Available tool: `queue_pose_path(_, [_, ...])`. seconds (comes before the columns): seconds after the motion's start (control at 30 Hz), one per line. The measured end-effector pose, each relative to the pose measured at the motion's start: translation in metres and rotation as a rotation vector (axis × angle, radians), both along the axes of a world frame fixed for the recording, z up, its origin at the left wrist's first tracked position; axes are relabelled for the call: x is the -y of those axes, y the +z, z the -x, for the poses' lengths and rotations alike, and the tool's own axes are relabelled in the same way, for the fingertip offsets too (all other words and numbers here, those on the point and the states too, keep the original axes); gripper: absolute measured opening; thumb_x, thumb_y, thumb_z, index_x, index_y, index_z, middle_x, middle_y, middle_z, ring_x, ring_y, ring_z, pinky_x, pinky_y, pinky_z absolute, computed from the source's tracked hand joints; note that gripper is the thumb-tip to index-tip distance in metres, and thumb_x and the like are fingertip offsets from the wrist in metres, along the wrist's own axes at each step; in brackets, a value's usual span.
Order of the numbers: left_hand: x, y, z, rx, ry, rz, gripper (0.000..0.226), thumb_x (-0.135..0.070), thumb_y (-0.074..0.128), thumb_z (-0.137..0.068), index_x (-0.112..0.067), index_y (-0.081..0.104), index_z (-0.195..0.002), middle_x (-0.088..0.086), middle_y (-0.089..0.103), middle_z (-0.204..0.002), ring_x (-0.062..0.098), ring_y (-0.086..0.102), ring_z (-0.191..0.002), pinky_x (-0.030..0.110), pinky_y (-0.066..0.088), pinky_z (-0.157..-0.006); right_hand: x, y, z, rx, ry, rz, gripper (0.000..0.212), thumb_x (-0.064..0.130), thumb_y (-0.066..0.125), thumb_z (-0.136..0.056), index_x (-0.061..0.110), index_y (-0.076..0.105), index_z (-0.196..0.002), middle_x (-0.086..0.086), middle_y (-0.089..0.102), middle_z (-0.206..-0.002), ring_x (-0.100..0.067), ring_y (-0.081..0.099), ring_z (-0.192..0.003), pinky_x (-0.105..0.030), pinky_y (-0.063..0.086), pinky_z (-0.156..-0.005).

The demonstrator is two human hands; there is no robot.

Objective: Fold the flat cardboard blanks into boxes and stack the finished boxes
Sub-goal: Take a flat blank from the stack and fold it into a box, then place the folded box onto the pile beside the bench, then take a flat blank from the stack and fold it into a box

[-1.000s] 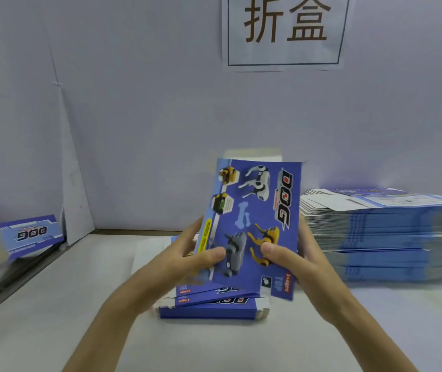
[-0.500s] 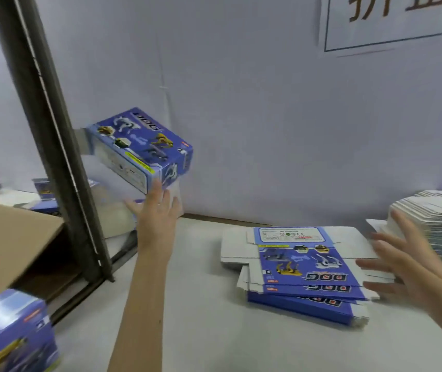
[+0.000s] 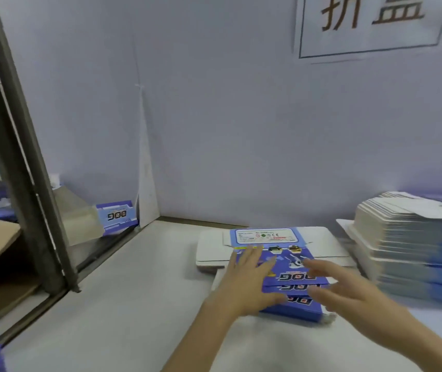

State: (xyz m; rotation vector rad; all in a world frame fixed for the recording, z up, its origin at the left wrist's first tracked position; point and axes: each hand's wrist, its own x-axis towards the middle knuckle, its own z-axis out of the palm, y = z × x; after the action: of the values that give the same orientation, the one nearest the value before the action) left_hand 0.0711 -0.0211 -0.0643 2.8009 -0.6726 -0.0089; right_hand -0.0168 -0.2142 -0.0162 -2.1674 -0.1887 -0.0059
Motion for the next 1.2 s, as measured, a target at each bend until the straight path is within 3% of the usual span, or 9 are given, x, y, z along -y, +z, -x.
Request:
queue_pose_path(0.1, [-0.001,-0.006,0.0,-0.092,0.001,-0.07,0.079,-0.067,0.044,-0.089,-0.035,0.013,-0.153,-0.005,-0.002,-0.163,0.014,-0.005,-0.149,0.037,-0.001,-0.119,0.002,-0.002,-0.002,-0.004,-0.02,0.065,0.036,0.03,0.059,-0.096,0.038,0.05,-0.13,0.017,0.055,-0.126,0.002,0.063,-0.094,-0.009,0.045,-0.068])
queue_pose_path(0.33, [-0.009,0.02,0.002,-0.059,-0.082,-0.207,0.048,-0.032,0.058,-0.093,-0.031,0.047,-0.14,-0.003,0.049,-0.142,0.019,0.043,-0.129,0.032,0.041,-0.1,0.012,0.005,-0.005,0.166,-0.125,0.013,0.026,0.022,0.059,-0.096,0.044,0.055,-0.107,0.02,0.062,-0.116,0.002,0.064,-0.086,-0.011,0.048,-0.068])
queue_pose_path(0.47, [-0.008,0.04,0.009,0.248,-0.009,-0.199,0.044,-0.01,0.041,-0.096,-0.032,0.052,-0.133,0.003,0.061,-0.124,0.025,0.056,-0.108,0.032,0.044,-0.086,0.018,0.012,-0.004,0.341,-0.244,-0.115,0.031,0.011,0.059,-0.094,0.042,0.06,-0.099,0.017,0.067,-0.106,0.004,0.065,-0.085,-0.01,0.049,-0.061])
queue_pose_path(0.7, [-0.03,0.091,0.036,0.851,0.087,0.618,0.018,-0.018,0.05,-0.095,-0.018,0.063,-0.108,-0.003,0.067,-0.075,0.019,0.06,-0.06,0.021,0.04,-0.051,0.025,0.016,-0.007,0.473,-0.409,-0.306,0.049,0.008,0.059,-0.095,0.027,0.045,-0.139,0.008,0.055,-0.124,-0.012,0.057,-0.11,-0.009,0.046,-0.068])
queue_pose_path(0.77, [-0.026,0.098,0.044,0.646,-0.028,0.994,0.026,-0.027,0.041,-0.101,-0.039,0.056,-0.119,-0.013,0.066,-0.099,0.003,0.063,-0.088,0.01,0.049,-0.06,0.025,0.019,-0.005,0.416,-0.361,-0.375,0.059,0.016,0.058,-0.096,0.028,0.033,-0.148,0.009,0.048,-0.132,-0.012,0.05,-0.118,-0.01,0.049,-0.068])
queue_pose_path(0.87, [-0.017,0.105,0.053,0.349,-0.12,1.257,0.042,-0.03,0.045,-0.093,-0.05,0.044,-0.13,-0.02,0.058,-0.125,-0.001,0.055,-0.117,0.013,0.054,-0.075,0.021,0.026,0.001,0.44,-0.262,-0.434,0.059,0.022,0.055,-0.097,0.032,0.029,-0.15,0.014,0.047,-0.144,-0.007,0.049,-0.128,-0.019,0.046,-0.093])
queue_pose_path(0.97, [-0.002,0.1,0.056,0.243,-0.133,1.288,0.046,-0.025,0.047,-0.095,-0.045,0.041,-0.136,-0.026,0.058,-0.125,-0.006,0.053,-0.118,0.014,0.052,-0.085,0.019,0.034,0.007,0.505,-0.201,-0.552,0.043,0.022,0.054,-0.1,0.03,0.043,-0.141,0.014,0.064,-0.126,-0.006,0.062,-0.114,-0.024,0.056,-0.081])
queue_pose_path(1.07, [0.012,0.095,0.059,0.179,-0.099,1.22,0.059,-0.028,0.055,-0.095,-0.039,0.03,-0.148,-0.033,0.052,-0.128,-0.014,0.049,-0.118,0.007,0.044,-0.093,0.019,0.039,0.012,0.57,-0.253,-0.56,0.046,0.036,0.057,-0.093,0.033,0.046,-0.138,0.016,0.066,-0.121,-0.005,0.063,-0.111,-0.028,0.053,-0.086])
queue_pose_path(1.2, [0.017,0.093,0.062,0.032,-0.093,1.196,0.079,-0.053,0.065,-0.082,-0.038,0.027,-0.149,-0.019,0.048,-0.141,0.003,0.047,-0.129,0.032,0.044,-0.106,0.017,0.039,0.013,0.568,-0.302,-0.519,0.045,0.028,0.056,-0.096,0.035,0.045,-0.139,0.018,0.065,-0.121,-0.002,0.061,-0.112,-0.038,0.05,-0.098])
